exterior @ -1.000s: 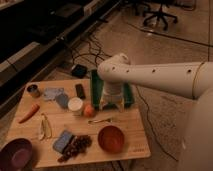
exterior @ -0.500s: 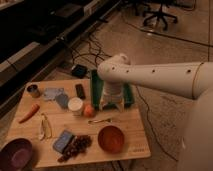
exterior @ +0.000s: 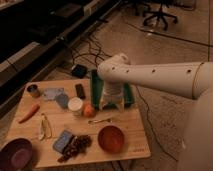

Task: Place apple in metal cup

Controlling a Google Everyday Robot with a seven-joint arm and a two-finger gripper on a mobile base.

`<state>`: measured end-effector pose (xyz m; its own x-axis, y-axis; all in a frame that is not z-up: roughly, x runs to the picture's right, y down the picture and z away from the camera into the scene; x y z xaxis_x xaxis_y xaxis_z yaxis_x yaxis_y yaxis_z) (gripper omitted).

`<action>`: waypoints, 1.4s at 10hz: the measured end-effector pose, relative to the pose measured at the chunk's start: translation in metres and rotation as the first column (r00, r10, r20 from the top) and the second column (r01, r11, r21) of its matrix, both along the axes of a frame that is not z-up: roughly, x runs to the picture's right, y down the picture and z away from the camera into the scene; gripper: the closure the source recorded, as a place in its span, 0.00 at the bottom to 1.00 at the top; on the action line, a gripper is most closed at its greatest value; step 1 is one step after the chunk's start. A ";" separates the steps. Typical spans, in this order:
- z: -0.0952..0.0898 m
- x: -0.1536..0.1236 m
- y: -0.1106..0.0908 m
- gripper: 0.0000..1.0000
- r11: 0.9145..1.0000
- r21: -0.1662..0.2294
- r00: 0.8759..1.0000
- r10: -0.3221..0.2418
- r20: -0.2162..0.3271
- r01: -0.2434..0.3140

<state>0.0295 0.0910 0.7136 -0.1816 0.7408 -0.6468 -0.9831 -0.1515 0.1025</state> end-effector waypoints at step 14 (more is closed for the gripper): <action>-0.049 -0.006 -0.045 0.35 0.879 0.284 0.639 -0.474 0.606 0.383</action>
<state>0.0234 0.0456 0.6643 0.5992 0.7045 -0.3802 -0.7543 0.3378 -0.5630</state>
